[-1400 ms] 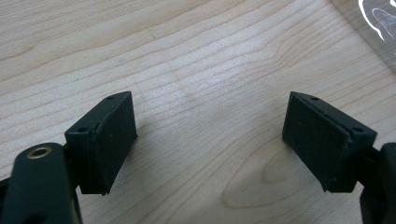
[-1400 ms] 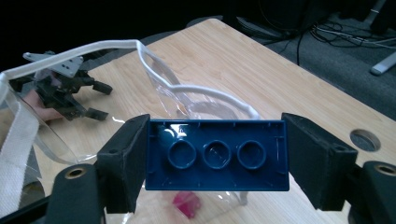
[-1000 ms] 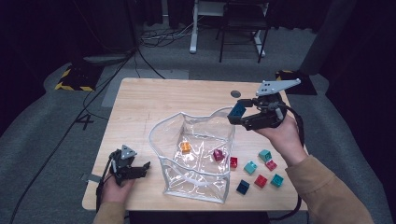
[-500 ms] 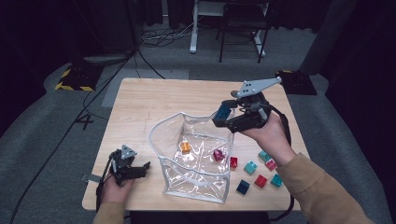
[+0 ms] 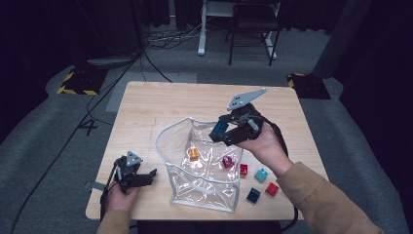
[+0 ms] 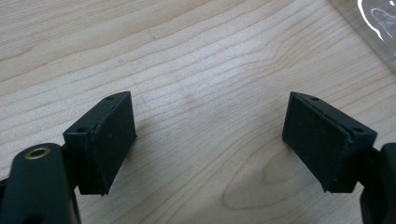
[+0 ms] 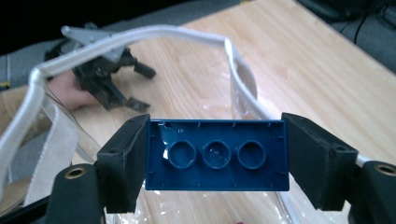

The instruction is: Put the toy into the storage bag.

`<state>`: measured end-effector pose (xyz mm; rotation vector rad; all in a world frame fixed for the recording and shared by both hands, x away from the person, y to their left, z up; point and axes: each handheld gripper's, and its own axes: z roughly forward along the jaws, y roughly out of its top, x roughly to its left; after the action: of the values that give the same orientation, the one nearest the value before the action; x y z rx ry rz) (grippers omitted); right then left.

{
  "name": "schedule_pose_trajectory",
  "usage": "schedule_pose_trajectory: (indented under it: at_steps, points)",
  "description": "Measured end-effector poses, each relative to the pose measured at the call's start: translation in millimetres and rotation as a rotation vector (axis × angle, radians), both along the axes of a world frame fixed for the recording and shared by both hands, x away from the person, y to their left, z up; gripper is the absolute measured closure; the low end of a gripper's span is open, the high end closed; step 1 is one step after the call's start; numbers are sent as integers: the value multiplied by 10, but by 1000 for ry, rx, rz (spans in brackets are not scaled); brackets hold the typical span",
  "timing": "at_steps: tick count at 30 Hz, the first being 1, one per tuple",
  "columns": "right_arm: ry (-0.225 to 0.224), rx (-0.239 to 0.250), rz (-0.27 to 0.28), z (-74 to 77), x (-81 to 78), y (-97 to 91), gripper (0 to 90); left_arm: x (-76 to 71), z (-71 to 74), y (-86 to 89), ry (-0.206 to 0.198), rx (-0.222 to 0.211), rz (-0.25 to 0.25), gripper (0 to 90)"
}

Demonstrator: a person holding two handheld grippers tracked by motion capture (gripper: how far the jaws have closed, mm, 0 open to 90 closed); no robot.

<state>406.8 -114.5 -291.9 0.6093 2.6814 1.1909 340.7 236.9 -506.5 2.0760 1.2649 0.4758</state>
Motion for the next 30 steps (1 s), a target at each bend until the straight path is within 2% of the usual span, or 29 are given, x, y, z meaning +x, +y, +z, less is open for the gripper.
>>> schedule_pose_trajectory:
  at_steps: [8,13,16,22,24,30]
  points:
    - [52,-76,4,-194,7,119,274,-1,0,-1,0,1,0,175]
    - [87,-154,19,-319,9,187,274,-1,0,-1,0,1,0,175]
    - [84,-189,15,-349,-6,210,274,-1,0,-1,0,1,0,175]
    - [136,-248,33,-434,-6,244,274,-1,0,-1,0,1,0,175]
    - [160,-256,41,-465,-2,252,274,-1,0,-1,0,1,0,175]
    - [182,-255,72,-459,4,228,261,-1,0,-1,0,1,0,175]
